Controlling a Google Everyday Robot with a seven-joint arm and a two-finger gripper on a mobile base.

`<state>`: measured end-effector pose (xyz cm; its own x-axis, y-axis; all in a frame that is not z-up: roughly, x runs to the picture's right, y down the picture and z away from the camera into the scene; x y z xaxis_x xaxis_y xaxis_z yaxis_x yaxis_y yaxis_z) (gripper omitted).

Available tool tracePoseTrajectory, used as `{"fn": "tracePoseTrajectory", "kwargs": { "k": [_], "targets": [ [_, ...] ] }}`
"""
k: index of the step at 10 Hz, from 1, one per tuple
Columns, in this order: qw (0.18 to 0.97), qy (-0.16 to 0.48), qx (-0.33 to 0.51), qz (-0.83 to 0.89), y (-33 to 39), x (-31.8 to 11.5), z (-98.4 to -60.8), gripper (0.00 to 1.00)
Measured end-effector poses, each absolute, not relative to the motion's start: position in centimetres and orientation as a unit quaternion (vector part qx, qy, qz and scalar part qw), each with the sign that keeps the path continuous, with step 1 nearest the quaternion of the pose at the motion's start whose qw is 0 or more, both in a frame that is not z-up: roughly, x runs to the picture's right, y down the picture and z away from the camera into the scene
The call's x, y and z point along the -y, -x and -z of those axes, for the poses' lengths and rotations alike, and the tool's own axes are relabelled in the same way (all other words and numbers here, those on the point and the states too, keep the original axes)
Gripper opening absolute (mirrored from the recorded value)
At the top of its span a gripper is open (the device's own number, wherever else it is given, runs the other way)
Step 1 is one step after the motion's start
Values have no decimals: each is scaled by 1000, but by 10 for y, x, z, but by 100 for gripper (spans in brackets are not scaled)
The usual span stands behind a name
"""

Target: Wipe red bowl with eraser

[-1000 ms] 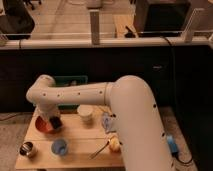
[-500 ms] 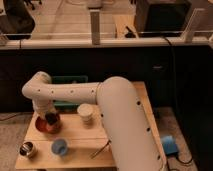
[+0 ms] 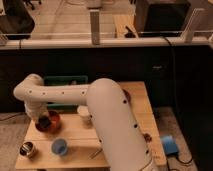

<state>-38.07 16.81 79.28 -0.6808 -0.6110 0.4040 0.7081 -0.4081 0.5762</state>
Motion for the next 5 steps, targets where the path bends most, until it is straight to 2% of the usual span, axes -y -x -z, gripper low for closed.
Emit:
{"fn": "tracePoseTrajectory", "kwargs": {
  "k": [5],
  "targets": [
    [385, 55, 378, 840, 368, -189, -771, 0]
  ]
}}
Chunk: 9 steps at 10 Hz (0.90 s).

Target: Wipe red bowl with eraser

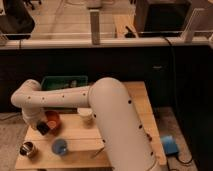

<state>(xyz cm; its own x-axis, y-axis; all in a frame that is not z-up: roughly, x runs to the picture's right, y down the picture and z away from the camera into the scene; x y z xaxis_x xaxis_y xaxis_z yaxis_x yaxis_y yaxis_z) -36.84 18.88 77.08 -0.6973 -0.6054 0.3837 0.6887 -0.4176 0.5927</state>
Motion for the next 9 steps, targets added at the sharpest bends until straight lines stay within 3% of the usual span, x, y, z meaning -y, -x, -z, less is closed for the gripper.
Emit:
{"fn": "tracePoseTrajectory", "kwargs": {
  "k": [4, 9],
  "targets": [
    [413, 53, 352, 838, 342, -186, -753, 0],
    [461, 63, 318, 826, 315, -167, -766, 0]
  ]
}}
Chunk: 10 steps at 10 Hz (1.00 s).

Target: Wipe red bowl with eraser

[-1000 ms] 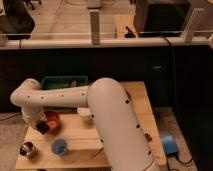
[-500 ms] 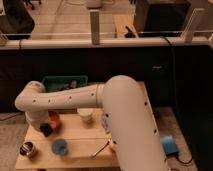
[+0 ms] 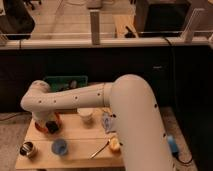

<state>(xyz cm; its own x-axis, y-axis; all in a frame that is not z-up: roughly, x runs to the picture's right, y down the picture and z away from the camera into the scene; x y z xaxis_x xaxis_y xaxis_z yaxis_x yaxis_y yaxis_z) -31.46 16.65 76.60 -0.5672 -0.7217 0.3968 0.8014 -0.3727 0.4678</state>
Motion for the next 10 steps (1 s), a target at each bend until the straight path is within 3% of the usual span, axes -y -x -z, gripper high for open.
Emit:
{"fn": "tracePoseTrajectory", "kwargs": {
  "k": [6, 10],
  "targets": [
    [472, 48, 324, 819, 306, -130, -802, 0],
    [444, 36, 339, 828, 336, -128, -808, 0]
  ]
}}
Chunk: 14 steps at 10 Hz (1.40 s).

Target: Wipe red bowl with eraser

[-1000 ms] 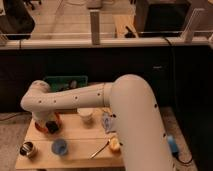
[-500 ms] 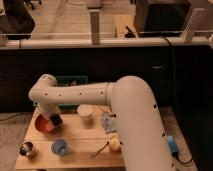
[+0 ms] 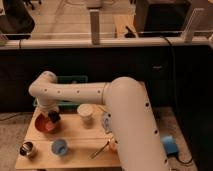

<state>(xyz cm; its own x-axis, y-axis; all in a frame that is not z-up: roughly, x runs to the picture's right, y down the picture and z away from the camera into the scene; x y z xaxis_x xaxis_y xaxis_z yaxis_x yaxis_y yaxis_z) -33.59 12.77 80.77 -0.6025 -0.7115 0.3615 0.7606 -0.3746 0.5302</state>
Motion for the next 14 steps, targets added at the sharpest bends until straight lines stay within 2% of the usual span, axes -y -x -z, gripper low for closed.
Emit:
{"fn": "tracePoseTrajectory", "kwargs": {
  "k": [5, 14],
  "targets": [
    [398, 61, 352, 845, 366, -147, -815, 0],
    [389, 72, 350, 849, 364, -156, -812, 0]
  ]
}}
